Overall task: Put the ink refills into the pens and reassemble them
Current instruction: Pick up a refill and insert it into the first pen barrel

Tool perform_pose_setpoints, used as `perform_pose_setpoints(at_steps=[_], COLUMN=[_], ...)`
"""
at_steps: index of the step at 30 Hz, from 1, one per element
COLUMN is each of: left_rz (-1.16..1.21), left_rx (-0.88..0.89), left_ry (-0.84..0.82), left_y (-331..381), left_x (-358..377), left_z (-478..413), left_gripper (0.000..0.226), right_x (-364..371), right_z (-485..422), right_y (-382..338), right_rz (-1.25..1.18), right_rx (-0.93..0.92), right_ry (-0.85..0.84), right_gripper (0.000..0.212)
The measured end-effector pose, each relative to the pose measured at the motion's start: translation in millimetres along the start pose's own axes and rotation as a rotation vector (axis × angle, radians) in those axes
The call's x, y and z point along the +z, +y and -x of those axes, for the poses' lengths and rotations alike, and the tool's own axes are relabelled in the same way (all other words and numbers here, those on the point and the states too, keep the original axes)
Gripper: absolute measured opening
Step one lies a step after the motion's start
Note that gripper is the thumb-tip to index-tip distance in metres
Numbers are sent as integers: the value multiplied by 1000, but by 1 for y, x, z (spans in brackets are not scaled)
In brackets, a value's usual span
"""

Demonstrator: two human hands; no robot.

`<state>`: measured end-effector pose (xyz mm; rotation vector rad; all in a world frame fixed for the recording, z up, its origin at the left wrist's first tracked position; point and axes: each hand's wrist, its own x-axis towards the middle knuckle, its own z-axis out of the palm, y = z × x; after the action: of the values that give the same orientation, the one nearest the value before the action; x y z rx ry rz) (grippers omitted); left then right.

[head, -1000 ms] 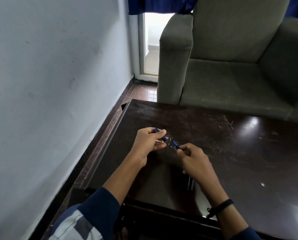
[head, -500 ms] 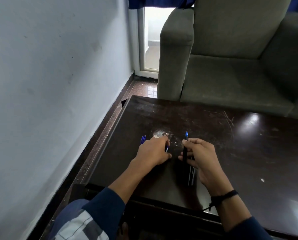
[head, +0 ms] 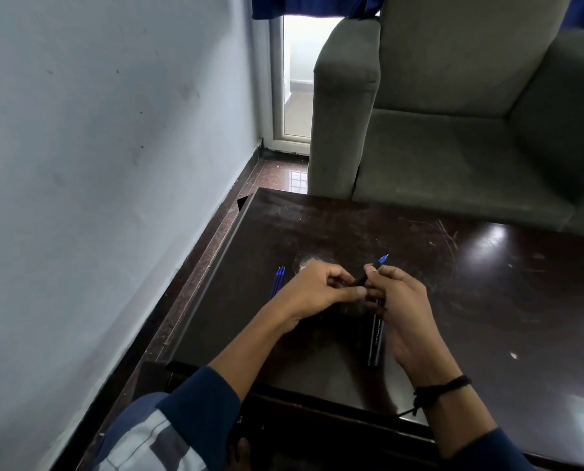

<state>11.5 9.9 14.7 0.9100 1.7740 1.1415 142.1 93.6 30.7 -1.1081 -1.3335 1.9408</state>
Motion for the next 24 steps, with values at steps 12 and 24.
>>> perform_pose_setpoints(at_steps=[12,24], left_rz=[453,777], left_rx=[33,-40], left_ry=[228,199], left_y=[7,15], left_x=[-25,-16], left_z=[2,4], left_gripper=[22,19], right_x=[-1,-3], right_z=[-2,-2], right_y=[-4,2], right_rz=[-44,33], right_rx=[73,19], right_ry=[-13,-97], right_gripper=[7,12])
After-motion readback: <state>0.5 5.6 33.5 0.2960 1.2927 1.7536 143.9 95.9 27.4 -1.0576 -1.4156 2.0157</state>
